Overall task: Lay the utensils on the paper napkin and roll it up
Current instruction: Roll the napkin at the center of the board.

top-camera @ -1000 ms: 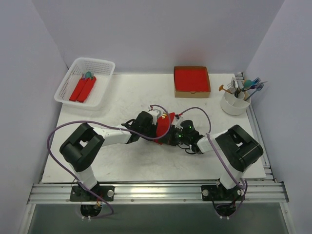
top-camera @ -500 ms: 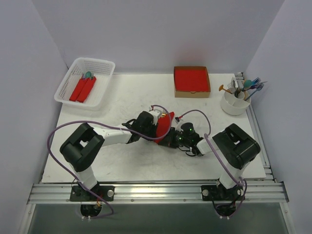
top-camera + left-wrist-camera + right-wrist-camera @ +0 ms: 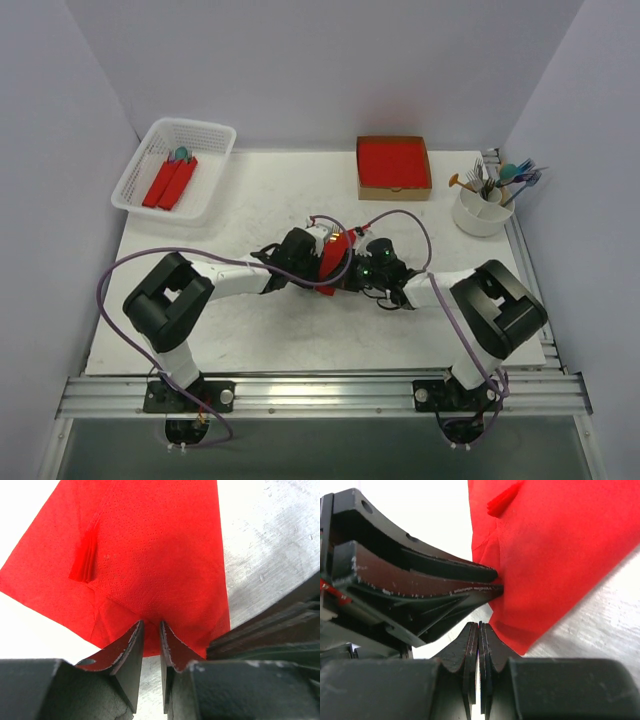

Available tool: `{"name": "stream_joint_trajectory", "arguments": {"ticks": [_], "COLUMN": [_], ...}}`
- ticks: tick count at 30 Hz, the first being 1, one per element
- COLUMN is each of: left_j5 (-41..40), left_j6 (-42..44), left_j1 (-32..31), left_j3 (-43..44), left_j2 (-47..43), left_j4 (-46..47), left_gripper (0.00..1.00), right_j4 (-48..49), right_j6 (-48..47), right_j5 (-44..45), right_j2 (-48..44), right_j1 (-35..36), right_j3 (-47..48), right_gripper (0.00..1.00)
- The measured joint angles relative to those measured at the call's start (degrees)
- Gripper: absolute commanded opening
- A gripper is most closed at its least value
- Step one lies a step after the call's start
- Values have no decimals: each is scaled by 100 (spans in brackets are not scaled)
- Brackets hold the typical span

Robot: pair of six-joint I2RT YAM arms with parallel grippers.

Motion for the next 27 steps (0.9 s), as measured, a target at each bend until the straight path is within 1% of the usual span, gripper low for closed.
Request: {"name": "stream_joint_trajectory", "arguments": {"ticks": [7,12,20,27], "left_j5": [-20,-37,-114,-227], "left_j6": [2,11,15,44], "left_j1": [0,0,0,0], "left_j3": [26,72,131,420], "left_j2": [2,2,-168,-334], "left_j4": [-66,-170,-557,-719], "left_gripper": [28,28,29,32], "right_j4": [85,319,455,450], "right_j6": [-22,-13,-2,2], "right_j5": [-42,-44,-35,-35], "right_j2": [553,693,728,726], "right_j1": [4,42,52,52], "right_j3": [125,109,55,55], "right_gripper": [0,0,0,0]}}
